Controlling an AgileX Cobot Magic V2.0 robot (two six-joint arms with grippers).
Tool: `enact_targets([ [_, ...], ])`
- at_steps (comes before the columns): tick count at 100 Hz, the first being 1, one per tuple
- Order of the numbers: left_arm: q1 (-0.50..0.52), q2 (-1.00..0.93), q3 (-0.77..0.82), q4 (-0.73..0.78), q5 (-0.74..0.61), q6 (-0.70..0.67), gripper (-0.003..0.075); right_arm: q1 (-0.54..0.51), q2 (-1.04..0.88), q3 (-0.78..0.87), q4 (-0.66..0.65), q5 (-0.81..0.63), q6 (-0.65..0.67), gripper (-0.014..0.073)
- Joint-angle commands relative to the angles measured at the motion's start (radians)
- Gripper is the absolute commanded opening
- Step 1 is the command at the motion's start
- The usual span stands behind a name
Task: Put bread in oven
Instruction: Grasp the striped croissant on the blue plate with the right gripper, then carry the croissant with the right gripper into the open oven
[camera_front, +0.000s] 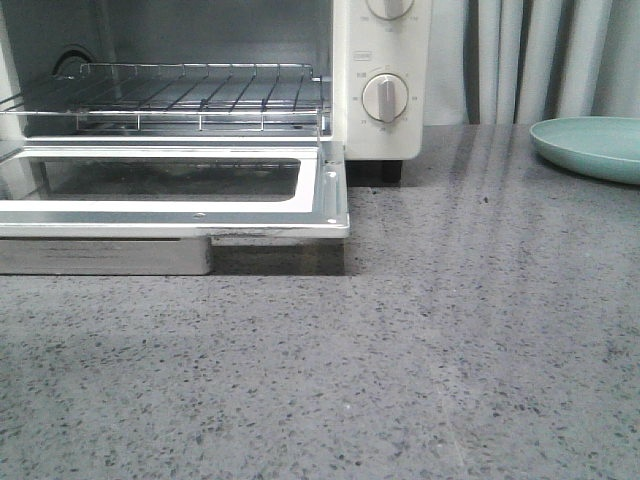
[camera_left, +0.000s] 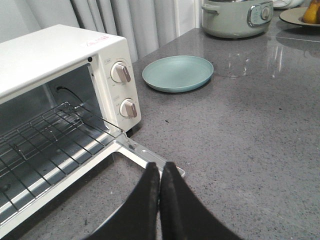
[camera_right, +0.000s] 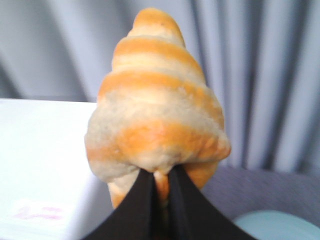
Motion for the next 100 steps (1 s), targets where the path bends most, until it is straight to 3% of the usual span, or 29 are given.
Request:
enact_targets([
  [1, 0.002, 0.005, -0.031, -0.051, -0.066, -0.012, -0.0022, 0.112, -0.028, -0.09, -0.023, -0.028, -0.07, -0.0069],
  [23, 0.002, 0.005, -0.031, -0.058, -0.066, -0.012, -0.0022, 0.447, 0.027, -0.144, -0.077, -0.044, -0.097, -0.0069],
  [39, 0.002, 0.005, -0.031, -0.082, -0.058, -0.012, -0.0022, 0.573, 0.121, -0.144, -0.111, -0.011, -0.097, -0.0069],
  [65, 0.002, 0.005, -0.031, -0.099, -0.024, -0.012, -0.0022, 0.602, 0.266, -0.144, -0.115, 0.077, -0.097, -0.0069],
  [100, 0.002, 0.005, -0.031, -0.102, -0.022, -0.012, -0.0022, 0.593, 0.388, -0.144, -0.284, 0.07, -0.095, -0.0069],
])
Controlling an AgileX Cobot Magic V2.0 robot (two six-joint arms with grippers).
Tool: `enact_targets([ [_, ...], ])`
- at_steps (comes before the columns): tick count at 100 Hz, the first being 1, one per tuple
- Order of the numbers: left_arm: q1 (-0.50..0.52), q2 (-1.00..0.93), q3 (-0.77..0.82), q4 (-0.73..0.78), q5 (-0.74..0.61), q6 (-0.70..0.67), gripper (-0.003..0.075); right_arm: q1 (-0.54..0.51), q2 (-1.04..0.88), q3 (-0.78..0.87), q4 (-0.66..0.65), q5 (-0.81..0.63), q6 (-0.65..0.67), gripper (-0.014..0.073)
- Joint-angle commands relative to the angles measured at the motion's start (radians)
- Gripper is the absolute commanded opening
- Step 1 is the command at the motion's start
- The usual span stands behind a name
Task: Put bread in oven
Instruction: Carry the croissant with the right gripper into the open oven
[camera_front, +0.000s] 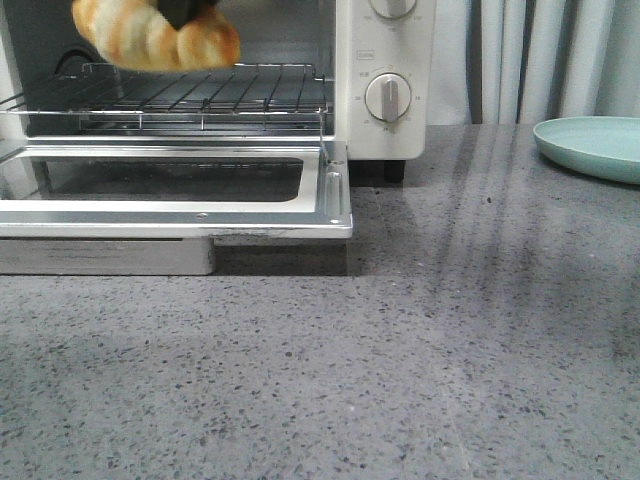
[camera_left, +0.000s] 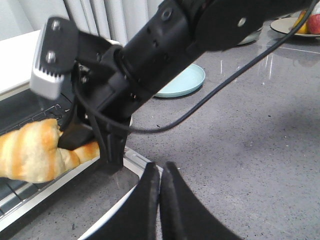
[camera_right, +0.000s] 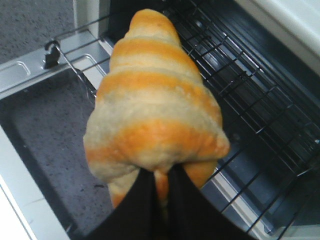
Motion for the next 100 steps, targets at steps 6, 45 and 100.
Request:
enact_targets([
  [6, 0.002, 0.005, -0.031, -0.058, -0.04, -0.012, -0.0022, -0.021, -0.023, -0.032, -0.058, -0.08, 0.008, -0.0069],
  [45, 0.002, 0.005, -0.031, -0.058, -0.04, -0.012, -0.0022, -0.1, -0.017, -0.034, -0.058, -0.153, 0.013, -0.0069],
  [100, 0.002, 0.005, -0.031, -0.058, -0.04, -0.012, -0.0022, -0.117, 0.037, -0.034, -0.061, -0.288, 0.013, -0.0068],
])
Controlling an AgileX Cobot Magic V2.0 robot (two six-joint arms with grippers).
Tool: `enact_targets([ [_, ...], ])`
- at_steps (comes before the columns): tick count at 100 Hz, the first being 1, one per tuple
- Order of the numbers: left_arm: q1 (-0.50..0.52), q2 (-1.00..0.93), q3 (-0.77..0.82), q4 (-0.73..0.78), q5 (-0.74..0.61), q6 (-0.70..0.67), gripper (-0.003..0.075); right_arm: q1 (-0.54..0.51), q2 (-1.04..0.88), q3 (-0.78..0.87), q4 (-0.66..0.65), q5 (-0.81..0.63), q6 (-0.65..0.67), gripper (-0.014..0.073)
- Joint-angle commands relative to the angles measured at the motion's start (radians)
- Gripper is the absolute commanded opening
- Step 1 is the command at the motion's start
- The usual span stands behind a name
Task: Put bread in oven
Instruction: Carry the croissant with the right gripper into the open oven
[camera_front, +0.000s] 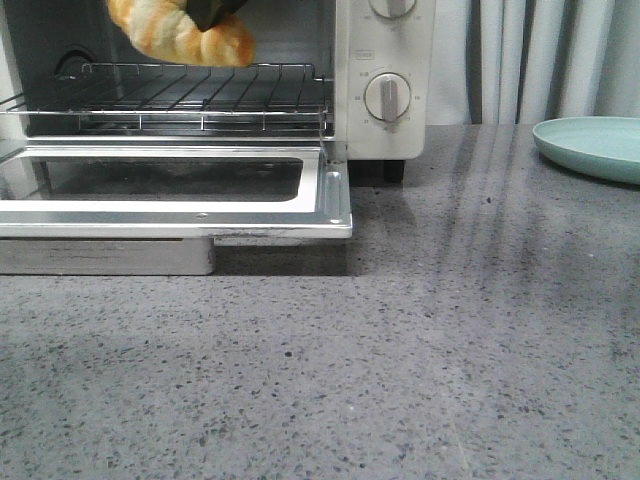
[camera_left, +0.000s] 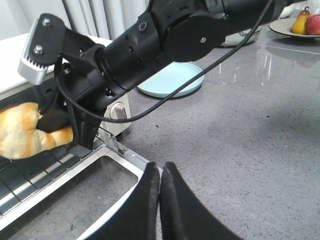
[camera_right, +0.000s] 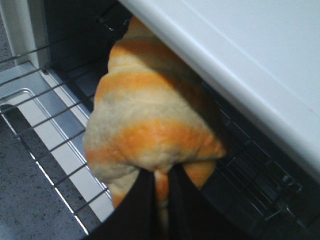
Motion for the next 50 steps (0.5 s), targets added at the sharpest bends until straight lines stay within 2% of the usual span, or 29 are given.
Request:
enact_targets([
  [1, 0.002, 0.005, -0.031, -0.056, -0.04, -0.012, -0.0022, -0.011, -0.026, -0.034, -0.024, -0.081, 0.006, -0.0067],
  [6, 0.002, 0.005, -0.031, -0.056, -0.04, -0.012, -0.0022, -0.011, -0.02, -0.034, -0.024, -0.088, 0.006, -0.0055],
  [12, 0.002, 0.005, -0.031, -0.056, -0.04, -0.012, -0.0022, -0.011, -0.014, -0.034, -0.024, -0.095, 0.006, 0.0003],
  [17, 0.002, 0.005, -0.031, -0.056, -0.04, -0.012, -0.0022, -0.011, -0.013, -0.034, -0.024, -0.095, 0.006, 0.0096],
  [21, 0.002, 0.005, -0.031, -0.056, -0.04, -0.012, -0.0022, -0.011, -0.013, -0.034, -0.022, -0.095, 0.006, 0.0221],
  [22, 0.002, 0.005, -0.031, -0.056, -0.04, -0.012, -0.0022, -0.011, -0.013, -0.034, -0.022, -0.095, 0.008, 0.0221],
  [24, 0.002, 0.005, -0.031, -0.056, -0.04, -0.012, -0.0022, -0.011, -0.013, -0.034, -0.022, -0.095, 0.014, 0.0297],
  [30, 0.002, 0.005, -0.031, -0.056, -0.042, -0.012, -0.0022, -0.011, -0.013, -0.034, -0.022, -0.089, 0.029, 0.0445],
  [33, 0.002, 0.005, -0.031, -0.056, -0.049, -0.012, -0.0022, -0.011, -0.013, -0.034, -0.022, -0.085, 0.031, 0.0491],
  [38, 0.002, 0.005, -0.031, -0.056, -0.061, -0.012, -0.0022, -0.011, -0.015, -0.034, -0.022, -0.074, 0.031, 0.0534],
  [50, 0.002, -0.004, -0.029, -0.054, -0.131, -0.054, -0.0022, -0.005, -0.04, -0.034, 0.013, -0.022, 0.031, 0.0536],
])
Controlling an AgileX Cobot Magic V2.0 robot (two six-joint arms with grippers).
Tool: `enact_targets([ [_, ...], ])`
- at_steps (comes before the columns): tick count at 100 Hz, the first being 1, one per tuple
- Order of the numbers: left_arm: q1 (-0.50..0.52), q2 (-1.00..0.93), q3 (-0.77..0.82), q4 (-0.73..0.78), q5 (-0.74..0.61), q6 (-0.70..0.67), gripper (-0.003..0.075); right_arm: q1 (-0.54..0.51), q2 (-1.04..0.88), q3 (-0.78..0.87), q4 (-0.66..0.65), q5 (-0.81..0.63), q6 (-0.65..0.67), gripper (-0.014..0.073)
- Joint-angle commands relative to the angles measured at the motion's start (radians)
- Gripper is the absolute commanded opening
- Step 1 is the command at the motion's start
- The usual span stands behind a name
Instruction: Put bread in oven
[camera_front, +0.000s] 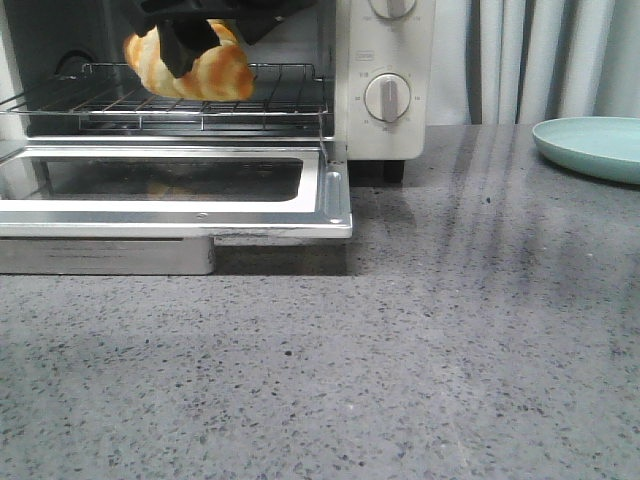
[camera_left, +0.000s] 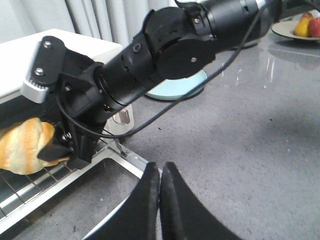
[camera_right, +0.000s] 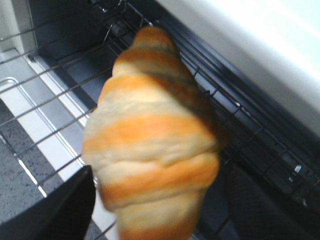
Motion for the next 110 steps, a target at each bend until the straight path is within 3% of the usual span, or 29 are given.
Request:
enact_targets([
  [1, 0.002, -0.004, -0.027, -0.05, -0.109, -0.039, -0.0022, 0.002, -0.082, -0.034, 0.019, -0.014, 0.004, 0.0535],
  [7, 0.002, -0.022, -0.019, -0.048, -0.145, -0.046, -0.0022, 0.011, -0.106, -0.03, 0.045, 0.013, 0.004, 0.05],
  [16, 0.002, -0.06, 0.014, -0.048, -0.202, -0.048, -0.0022, 0.034, -0.146, -0.015, 0.046, 0.018, 0.004, 0.0354],
  [34, 0.002, -0.159, 0.118, -0.048, -0.295, -0.078, -0.0022, 0.059, -0.261, 0.073, 0.052, 0.008, 0.004, -0.0077],
  [72, 0.002, -0.342, 0.339, -0.046, -0.397, -0.094, -0.0022, 0.054, -0.825, 0.624, 0.011, -0.237, 0.004, -0.0064],
  [110, 0.002, -0.347, 0.41, -0.048, -0.397, -0.094, -0.0021, 0.054, -1.48, 0.939, -0.125, -0.047, 0.004, -0.0065],
])
